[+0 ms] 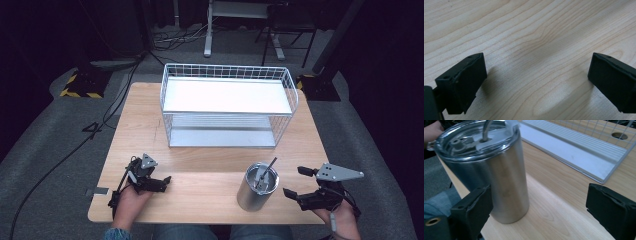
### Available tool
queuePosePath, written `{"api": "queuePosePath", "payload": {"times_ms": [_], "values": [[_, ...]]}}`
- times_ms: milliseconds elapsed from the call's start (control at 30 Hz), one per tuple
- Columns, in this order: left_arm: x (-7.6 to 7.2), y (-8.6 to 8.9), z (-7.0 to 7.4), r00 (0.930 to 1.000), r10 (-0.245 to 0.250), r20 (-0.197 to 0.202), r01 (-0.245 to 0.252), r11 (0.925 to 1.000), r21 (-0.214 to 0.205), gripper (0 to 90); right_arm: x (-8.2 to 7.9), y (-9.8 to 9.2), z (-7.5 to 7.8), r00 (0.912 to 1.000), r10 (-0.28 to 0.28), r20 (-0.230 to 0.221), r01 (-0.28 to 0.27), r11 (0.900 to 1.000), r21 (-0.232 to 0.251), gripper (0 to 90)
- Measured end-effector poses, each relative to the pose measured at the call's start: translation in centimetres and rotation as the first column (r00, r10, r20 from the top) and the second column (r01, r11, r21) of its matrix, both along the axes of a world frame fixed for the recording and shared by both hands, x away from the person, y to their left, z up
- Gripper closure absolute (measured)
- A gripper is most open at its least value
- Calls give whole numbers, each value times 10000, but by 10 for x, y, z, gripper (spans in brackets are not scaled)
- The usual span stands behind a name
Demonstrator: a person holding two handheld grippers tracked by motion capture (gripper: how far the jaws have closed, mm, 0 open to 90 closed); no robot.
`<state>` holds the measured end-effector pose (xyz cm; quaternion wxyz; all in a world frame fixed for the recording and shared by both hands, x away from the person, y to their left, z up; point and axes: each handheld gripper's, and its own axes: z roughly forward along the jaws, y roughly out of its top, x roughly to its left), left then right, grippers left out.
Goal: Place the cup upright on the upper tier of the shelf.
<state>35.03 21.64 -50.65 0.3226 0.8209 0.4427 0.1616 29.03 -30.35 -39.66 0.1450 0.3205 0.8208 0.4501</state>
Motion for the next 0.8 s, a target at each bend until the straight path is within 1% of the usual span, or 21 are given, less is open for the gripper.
{"api": "queuePosePath", "payload": {"times_ms": [167, 267, 400, 467, 533, 800], "values": [[0, 0, 0, 10000, 0, 0, 0, 10000, -2, 25, -7, 8, 2, 9997, 221, 49, -221, 9998, 2, 74], [0, 0, 0, 10000, 6, -3, -6, 10000, -4, 25, -11, 16, 3, 9988, 496, 55, -497, 9987, 59, 63], [0, 0, 0, 10000, -1, -3, 1, 10000, -4, 26, -11, 24, 1, 9975, 711, -11, -711, 9975, 42, 36], [0, 0, 0, 10000, -1, 1, 1, 10000, 1, 26, -11, 28, -1, 9967, 806, -101, -805, 9967, 86, 17], [0, 0, 0, 10000, 1, 0, -1, 10000, 2, 25, -11, 34, -3, 9950, 987, -178, -987, 9951, 30, 3], [0, 0, 0, 10000, 4, -1, -4, 10000, -3, 25, -10, 48, -8, 9908, 1328, -257, -1328, 9911, 40, 0]]}}
